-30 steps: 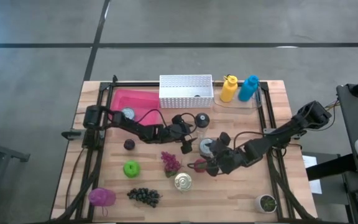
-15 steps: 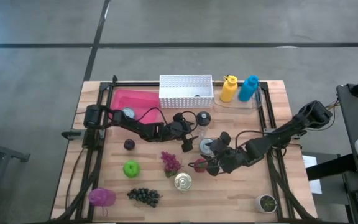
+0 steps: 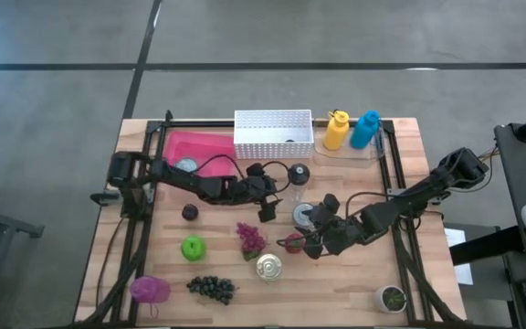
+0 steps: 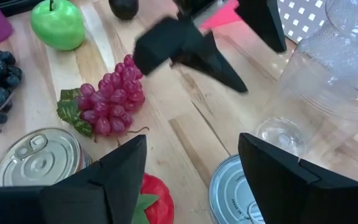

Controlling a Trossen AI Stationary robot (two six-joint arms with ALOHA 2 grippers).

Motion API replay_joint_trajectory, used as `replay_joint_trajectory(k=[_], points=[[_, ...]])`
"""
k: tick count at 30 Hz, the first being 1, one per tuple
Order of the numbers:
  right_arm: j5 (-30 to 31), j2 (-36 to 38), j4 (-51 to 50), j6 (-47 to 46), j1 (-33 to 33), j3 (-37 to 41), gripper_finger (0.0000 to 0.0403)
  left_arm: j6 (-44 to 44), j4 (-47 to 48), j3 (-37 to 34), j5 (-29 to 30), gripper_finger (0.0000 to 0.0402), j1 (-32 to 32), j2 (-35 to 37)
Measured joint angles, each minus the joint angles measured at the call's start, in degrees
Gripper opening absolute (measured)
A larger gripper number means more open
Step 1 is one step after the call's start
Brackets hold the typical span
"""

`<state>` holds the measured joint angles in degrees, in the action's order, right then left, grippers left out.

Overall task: Pick & Place Food Item
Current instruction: Put the transparent water bottle into the transparent bin

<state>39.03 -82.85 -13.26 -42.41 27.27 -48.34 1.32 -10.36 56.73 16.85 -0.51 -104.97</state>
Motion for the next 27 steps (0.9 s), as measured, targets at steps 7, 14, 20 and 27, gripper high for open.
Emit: replay_joint_trajectory(k=[7, 14, 20, 27], points=[[0.00, 0.00, 0.09, 0.01, 0.00, 0.00, 0.0263, 0.12, 11.82, -0.52, 0.00, 0.0308, 0.12, 9.96], [0.02, -0.02, 0.14, -0.01, 0.00, -0.02, 0.0267, 0.60, 13.31, -6.77, -0.01, 0.0289, 2.01, 20.85], [0.02, -0.02, 0.26, -0.01, 0.00, -0.02, 0.0259, 1.49, 12.83, -13.82, -0.14, 0.0264, 4.33, 30.08], [0.09, 0.57, 0.57, 0.41, 0.00, -0.02, 0.0249, 1.86, 12.30, -21.06, -0.12, 0.0231, 5.72, 39.26]])
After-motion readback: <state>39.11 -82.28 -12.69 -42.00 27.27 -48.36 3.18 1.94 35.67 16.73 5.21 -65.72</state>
